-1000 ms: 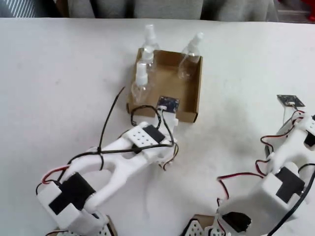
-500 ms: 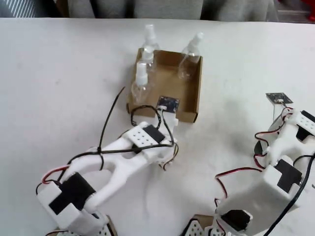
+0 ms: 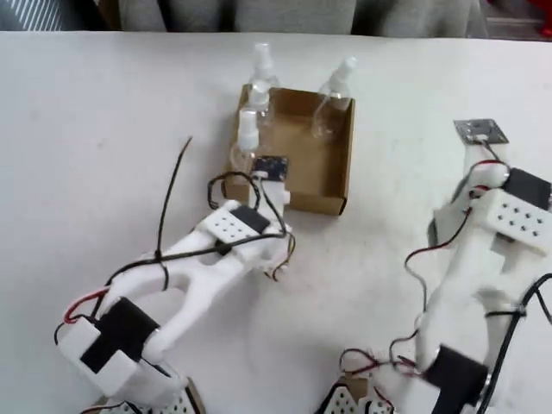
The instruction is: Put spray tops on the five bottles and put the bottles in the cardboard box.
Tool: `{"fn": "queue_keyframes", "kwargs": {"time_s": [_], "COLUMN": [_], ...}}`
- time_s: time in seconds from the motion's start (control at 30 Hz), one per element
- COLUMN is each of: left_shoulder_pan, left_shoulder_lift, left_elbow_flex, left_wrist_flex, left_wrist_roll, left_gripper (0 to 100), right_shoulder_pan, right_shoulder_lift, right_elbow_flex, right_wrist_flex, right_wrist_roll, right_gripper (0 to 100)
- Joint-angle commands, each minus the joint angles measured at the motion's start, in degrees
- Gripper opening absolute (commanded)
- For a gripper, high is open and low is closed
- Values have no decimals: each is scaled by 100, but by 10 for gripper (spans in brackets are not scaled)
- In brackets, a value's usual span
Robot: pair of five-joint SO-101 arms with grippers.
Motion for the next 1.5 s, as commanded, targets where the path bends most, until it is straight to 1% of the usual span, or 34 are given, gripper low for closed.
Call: {"fn": "queue_keyframes", "kwargs": {"time_s": [0.0, 0.1, 0.23, 0.33, 0.4, 0.5, 0.67, 0.9, 0.97, 1.07, 1.23, 1.3, 1.37, 1.47], "left_shoulder_pan": [-497, -875, -1367, -1596, -1780, -2062, -2404, -2404, -2413, -2396, -2387, -2387, -2378, -2264], "left_shoulder_lift": [-848, -1701, -2879, -3556, -3960, -4514, -5385, -5974, -5912, -5648, -4989, -4725, -4514, -4312], "left_elbow_flex": [-527, -615, -501, -457, -492, -510, -510, -545, -800, -1477, -2945, -3393, -3675, -3815], "left_wrist_flex": [413, 818, 853, 721, 668, 387, -413, -1626, -1749, -1442, -158, 237, 536, 844], "left_wrist_roll": [-44, -44, -70, -545, -941, -1266, -1486, -1943, -2022, -2013, -2004, -1996, -1996, -1996], "left_gripper": [21, 21, 23, 24, 24, 24, 24, 24, 24, 24, 24, 24, 24, 24], "right_shoulder_pan": [-884, -1578, -2607, -3415, -3864, -4338, -4936, -5525, -5727, -6044, -6396, -6501, -6580, -6686], "right_shoulder_lift": [-1068, -1429, -1578, -1569, -1622, -1701, -2158, -3556, -4013, -4708, -5833, -6255, -6659, -7248], "right_elbow_flex": [-97, -97, -97, -88, 44, 325, 1327, 3095, 3657, 4501, 5697, 6119, 6470, 6831], "right_wrist_flex": [365, 435, 382, 198, -127, -646, -1596, -2791, -3213, -3978, -5130, -5508, -5780, -5877], "right_wrist_roll": [-774, -1371, -2180, -2769, -2998, -3077, -3077, -3042, -3042, -3033, -3033, -3033, -3033, -3033], "right_gripper": [17, 17, 18, 18, 17, 17, 16, 18, 18, 18, 18, 18, 18, 18]}}
